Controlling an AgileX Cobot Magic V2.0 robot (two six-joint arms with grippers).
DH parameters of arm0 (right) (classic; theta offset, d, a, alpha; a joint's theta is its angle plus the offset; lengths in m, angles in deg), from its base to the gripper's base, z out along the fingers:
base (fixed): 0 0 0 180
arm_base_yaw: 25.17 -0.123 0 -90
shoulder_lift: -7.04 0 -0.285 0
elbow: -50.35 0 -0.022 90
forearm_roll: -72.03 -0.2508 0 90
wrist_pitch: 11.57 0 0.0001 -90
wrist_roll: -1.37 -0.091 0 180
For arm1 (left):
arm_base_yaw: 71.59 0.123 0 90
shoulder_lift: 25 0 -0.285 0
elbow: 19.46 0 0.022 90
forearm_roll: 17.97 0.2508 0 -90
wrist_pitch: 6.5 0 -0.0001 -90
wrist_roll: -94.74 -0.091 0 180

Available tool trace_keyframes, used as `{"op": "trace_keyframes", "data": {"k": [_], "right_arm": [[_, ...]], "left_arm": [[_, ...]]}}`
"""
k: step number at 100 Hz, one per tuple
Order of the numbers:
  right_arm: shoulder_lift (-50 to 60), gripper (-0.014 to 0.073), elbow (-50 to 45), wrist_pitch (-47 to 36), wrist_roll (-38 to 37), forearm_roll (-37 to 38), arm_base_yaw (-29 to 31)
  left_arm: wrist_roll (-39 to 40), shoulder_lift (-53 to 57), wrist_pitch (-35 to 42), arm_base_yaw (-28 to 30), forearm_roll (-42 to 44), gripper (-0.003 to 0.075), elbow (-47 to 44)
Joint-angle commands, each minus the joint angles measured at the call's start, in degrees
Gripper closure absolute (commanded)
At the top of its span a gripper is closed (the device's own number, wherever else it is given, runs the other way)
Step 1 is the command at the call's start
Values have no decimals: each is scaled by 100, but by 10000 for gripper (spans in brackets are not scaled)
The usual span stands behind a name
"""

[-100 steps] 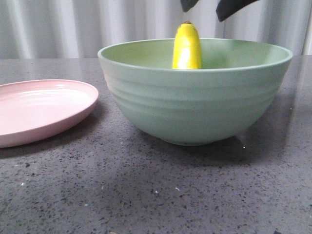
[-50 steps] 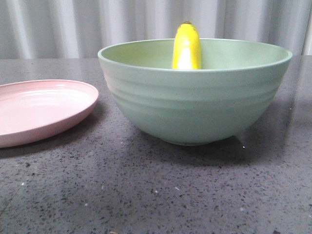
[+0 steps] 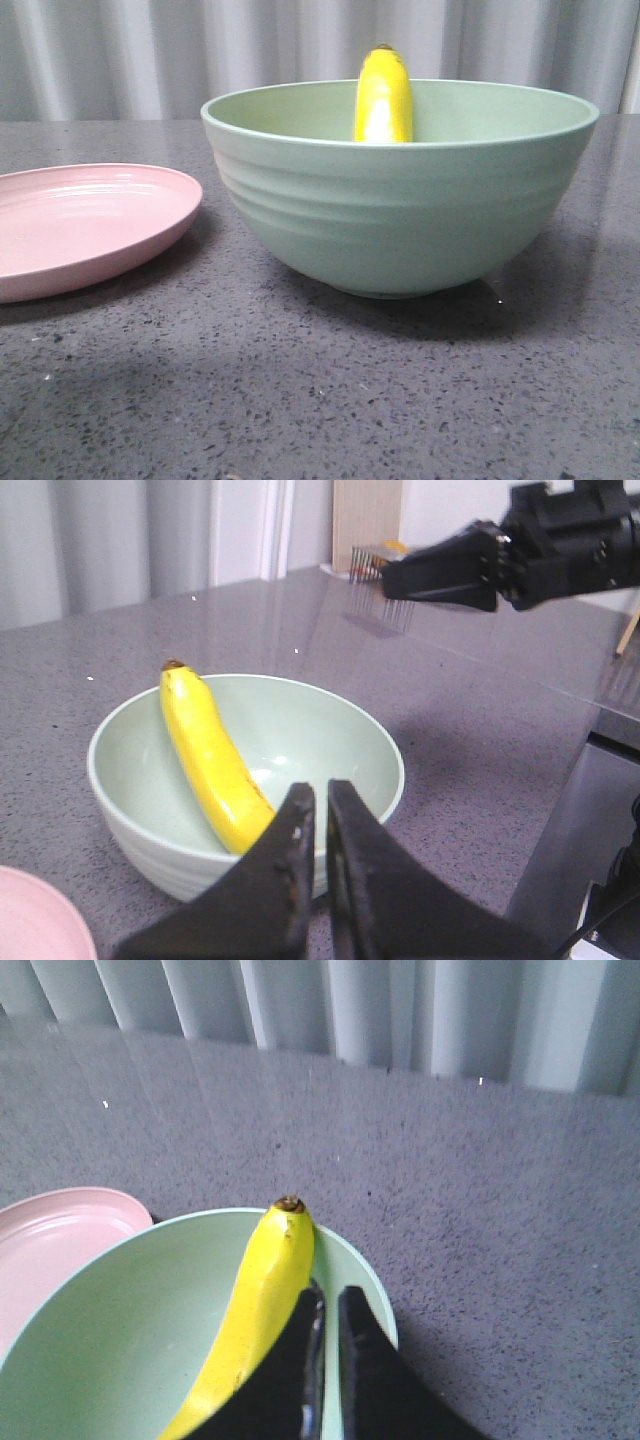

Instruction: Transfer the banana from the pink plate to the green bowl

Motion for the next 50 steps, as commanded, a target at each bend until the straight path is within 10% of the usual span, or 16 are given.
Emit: {"op": "trace_keyframes", "data": {"k": [1,50], "right_arm": [[447,664,-315,-1027,56,173,-2],[2238,664,-2012,-1165,56,285,-2]], "left_arm": [[-13,413,666,-35,-61,741,-217],[-13,2098,1042,-35,-61,741,-1638]]}}
